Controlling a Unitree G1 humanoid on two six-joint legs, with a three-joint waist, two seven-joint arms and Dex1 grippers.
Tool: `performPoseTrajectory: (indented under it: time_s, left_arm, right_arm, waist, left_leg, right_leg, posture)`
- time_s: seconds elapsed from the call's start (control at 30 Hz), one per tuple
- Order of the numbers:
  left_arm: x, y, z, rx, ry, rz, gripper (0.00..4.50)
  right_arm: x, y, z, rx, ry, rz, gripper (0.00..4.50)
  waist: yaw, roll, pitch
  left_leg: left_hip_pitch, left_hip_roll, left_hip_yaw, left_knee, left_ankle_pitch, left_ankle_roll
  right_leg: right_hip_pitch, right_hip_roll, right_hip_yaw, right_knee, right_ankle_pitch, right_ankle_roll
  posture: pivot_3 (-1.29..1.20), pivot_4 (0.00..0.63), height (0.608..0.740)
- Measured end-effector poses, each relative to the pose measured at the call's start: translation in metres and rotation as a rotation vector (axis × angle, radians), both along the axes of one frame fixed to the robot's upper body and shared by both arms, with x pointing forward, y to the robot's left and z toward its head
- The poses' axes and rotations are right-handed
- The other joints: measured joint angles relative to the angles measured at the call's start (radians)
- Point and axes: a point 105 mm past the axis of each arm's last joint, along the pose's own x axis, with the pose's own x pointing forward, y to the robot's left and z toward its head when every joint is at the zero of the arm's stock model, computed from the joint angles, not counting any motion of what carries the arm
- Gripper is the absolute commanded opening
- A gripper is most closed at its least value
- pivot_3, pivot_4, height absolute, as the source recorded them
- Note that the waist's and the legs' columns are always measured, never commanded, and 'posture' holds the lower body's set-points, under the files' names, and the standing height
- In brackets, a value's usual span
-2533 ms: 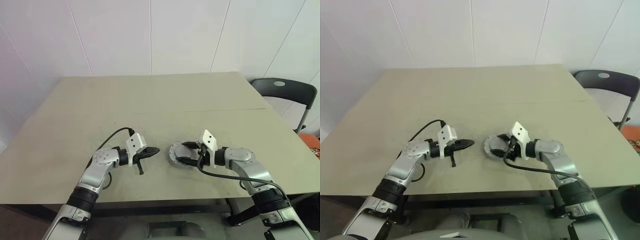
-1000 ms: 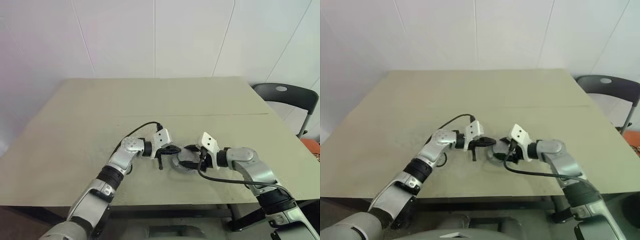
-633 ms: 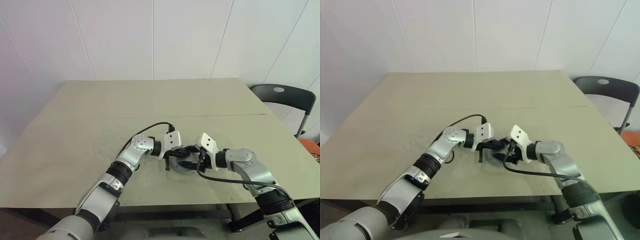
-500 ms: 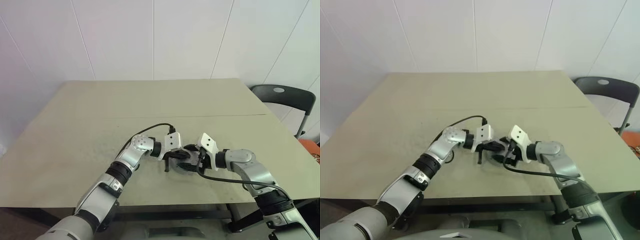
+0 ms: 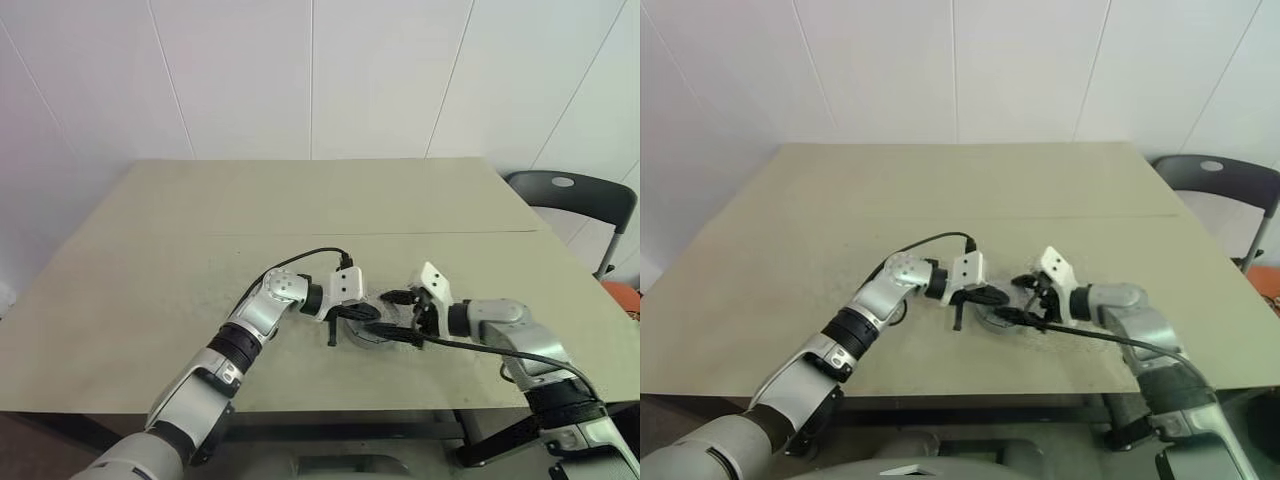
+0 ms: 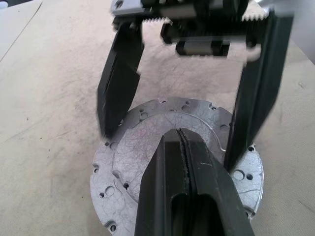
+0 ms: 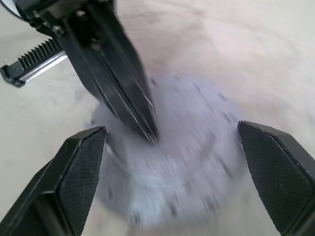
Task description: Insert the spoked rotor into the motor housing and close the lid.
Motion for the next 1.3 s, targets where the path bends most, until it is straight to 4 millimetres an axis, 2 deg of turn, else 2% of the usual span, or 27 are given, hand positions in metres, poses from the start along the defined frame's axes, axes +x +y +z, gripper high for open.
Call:
performPoseTrajectory:
  time_s: [0.03, 0.13, 0.43, 0.63, 0.73, 0.83, 1.13, 1.23, 1.3]
  left_arm:
    - [0.000, 0.000, 0.000, 0.001, -0.002, -0.002, 0.00]
    - [0.001, 0.003, 0.001, 0.007, -0.009, -0.004, 0.00]
    - [0.000, 0.002, 0.003, 0.004, -0.015, -0.010, 0.00]
    - [0.000, 0.004, 0.004, 0.009, -0.024, -0.018, 0.00]
    - [0.003, 0.008, 0.007, 0.028, -0.037, -0.027, 0.00]
    - [0.006, 0.013, 0.011, 0.042, -0.055, -0.030, 0.00]
    - [0.011, 0.026, 0.013, 0.079, -0.066, -0.026, 0.00]
    - [0.014, 0.030, 0.013, 0.090, -0.073, -0.013, 0.00]
    - [0.016, 0.033, 0.014, 0.097, -0.081, -0.005, 0.00]
  right_arm:
    - [-0.005, -0.007, -0.006, 0.005, 0.046, -0.020, 4.48]
    - [-0.010, -0.012, -0.006, 0.051, 0.101, -0.047, 4.48]
    - [-0.016, -0.014, -0.010, 0.158, 0.304, -0.149, 4.48]
    - [-0.022, -0.012, -0.005, 0.271, 0.439, -0.197, 4.48]
    - [-0.020, -0.006, -0.003, 0.333, 0.500, -0.233, 4.48]
    - [-0.013, 0.001, 0.000, 0.388, 0.542, -0.272, 4.48]
    - [0.001, 0.026, -0.001, 0.458, 0.615, -0.344, 4.48]
    - [0.008, 0.037, -0.004, 0.518, 0.643, -0.374, 3.86]
    - [0.010, 0.039, -0.007, 0.557, 0.662, -0.400, 3.33]
  waist:
    - [0.000, -0.001, 0.001]
    - [-0.004, -0.001, 0.003]
    - [-0.003, 0.001, 0.005]
    - [-0.004, 0.001, 0.007]
    - [-0.008, 0.002, 0.007]
    - [-0.011, 0.004, 0.005]
    - [-0.051, 0.000, 0.005]
    - [-0.077, 0.000, 0.005]
    - [-0.087, 0.004, 0.006]
  left_leg:
    - [0.000, 0.000, 0.000, 0.000, 0.000, 0.000]
    - [-0.002, 0.000, 0.002, -0.001, 0.000, 0.000]
    - [-0.003, 0.000, 0.002, -0.001, 0.000, 0.001]
    - [-0.004, 0.000, 0.002, -0.002, -0.001, 0.001]
    - [-0.008, 0.001, 0.002, -0.002, -0.001, 0.001]
    - [-0.018, 0.001, 0.003, 0.000, 0.000, 0.001]
    - [-0.017, 0.002, 0.005, -0.001, 0.000, 0.001]
    - [-0.017, 0.002, 0.004, -0.002, -0.001, 0.001]
    - [-0.017, 0.002, 0.004, -0.002, -0.001, 0.001]
  right_leg:
    - [0.000, 0.000, 0.000, 0.000, 0.000, 0.000]
    - [0.000, -0.001, 0.000, 0.000, 0.000, 0.000]
    - [-0.001, -0.002, 0.000, 0.000, 0.000, 0.000]
    - [-0.003, -0.002, 0.000, 0.000, -0.001, 0.001]
    - [-0.007, -0.002, 0.000, 0.001, -0.001, 0.001]
    - [-0.019, -0.002, 0.000, 0.004, 0.003, -0.003]
    - [-0.019, -0.005, -0.005, 0.006, 0.004, -0.004]
    - [-0.019, -0.006, -0.007, 0.007, 0.004, -0.002]
    - [-0.021, -0.006, -0.008, 0.008, 0.004, -0.002]
  posture:
    - [0.00, 0.000, 0.740]
    - [0.00, 0.000, 0.740]
    - [0.00, 0.000, 0.740]
    - [0.00, 0.000, 0.740]
    - [0.00, 0.000, 0.740]
    - [0.00, 0.000, 0.740]
    - [0.00, 0.000, 0.740]
    - [0.00, 0.000, 0.740]
    - [0.00, 0.000, 0.740]
